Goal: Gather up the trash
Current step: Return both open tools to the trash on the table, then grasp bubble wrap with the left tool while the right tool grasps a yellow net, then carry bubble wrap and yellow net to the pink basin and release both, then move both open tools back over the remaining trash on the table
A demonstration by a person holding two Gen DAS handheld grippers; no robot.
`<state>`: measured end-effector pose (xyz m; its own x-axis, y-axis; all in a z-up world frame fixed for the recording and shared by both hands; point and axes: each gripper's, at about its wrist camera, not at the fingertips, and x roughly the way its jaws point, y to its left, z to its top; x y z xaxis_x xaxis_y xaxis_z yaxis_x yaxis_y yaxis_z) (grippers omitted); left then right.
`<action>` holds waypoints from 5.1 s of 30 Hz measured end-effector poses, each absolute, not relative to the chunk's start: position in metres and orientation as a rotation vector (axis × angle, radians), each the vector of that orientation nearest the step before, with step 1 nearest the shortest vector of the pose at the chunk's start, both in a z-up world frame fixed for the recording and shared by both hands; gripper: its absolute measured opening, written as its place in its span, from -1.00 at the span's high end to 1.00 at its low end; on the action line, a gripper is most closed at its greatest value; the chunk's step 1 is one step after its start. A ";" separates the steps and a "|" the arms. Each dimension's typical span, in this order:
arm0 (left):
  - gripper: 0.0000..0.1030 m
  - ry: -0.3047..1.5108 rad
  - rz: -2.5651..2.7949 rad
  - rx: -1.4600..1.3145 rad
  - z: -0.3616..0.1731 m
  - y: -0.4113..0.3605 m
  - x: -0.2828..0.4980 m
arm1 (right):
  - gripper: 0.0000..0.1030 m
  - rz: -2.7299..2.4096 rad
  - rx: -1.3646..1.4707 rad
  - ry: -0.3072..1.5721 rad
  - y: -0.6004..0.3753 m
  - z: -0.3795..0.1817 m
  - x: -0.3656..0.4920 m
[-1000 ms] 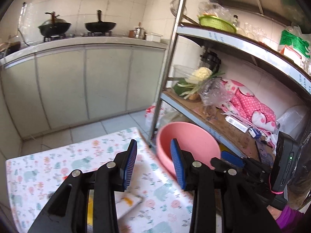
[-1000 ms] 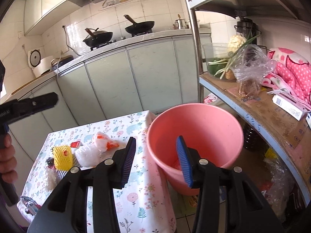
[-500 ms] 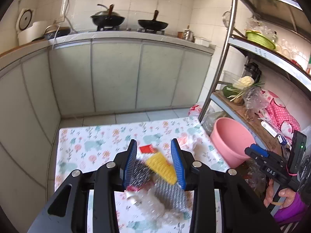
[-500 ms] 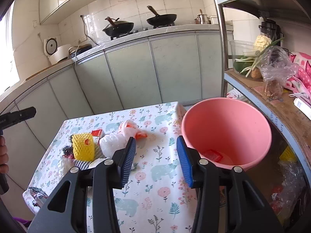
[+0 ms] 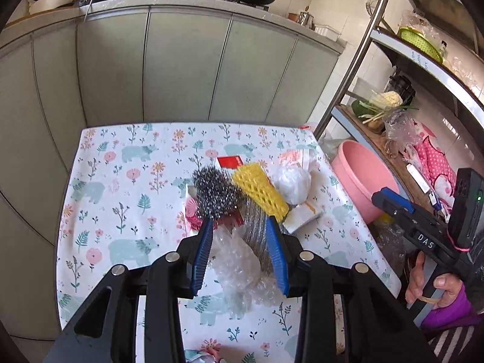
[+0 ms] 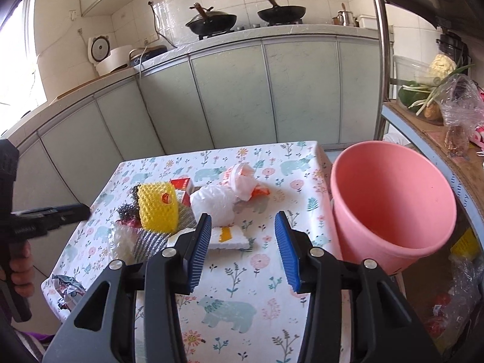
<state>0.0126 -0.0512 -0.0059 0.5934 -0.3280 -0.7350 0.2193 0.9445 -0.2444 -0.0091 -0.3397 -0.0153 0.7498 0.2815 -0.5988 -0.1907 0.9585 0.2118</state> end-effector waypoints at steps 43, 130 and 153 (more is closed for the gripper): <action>0.57 0.917 -0.375 -0.171 -0.025 -0.033 -0.005 | 0.80 0.522 0.023 0.795 -0.238 -0.034 0.036; 0.33 0.750 -0.687 0.050 -0.035 -0.373 0.128 | 0.45 -0.144 0.320 0.644 -0.514 -0.060 0.027; 0.32 0.684 -0.728 0.023 0.016 -0.349 0.093 | 0.39 -0.091 0.292 0.575 -0.491 -0.023 -0.006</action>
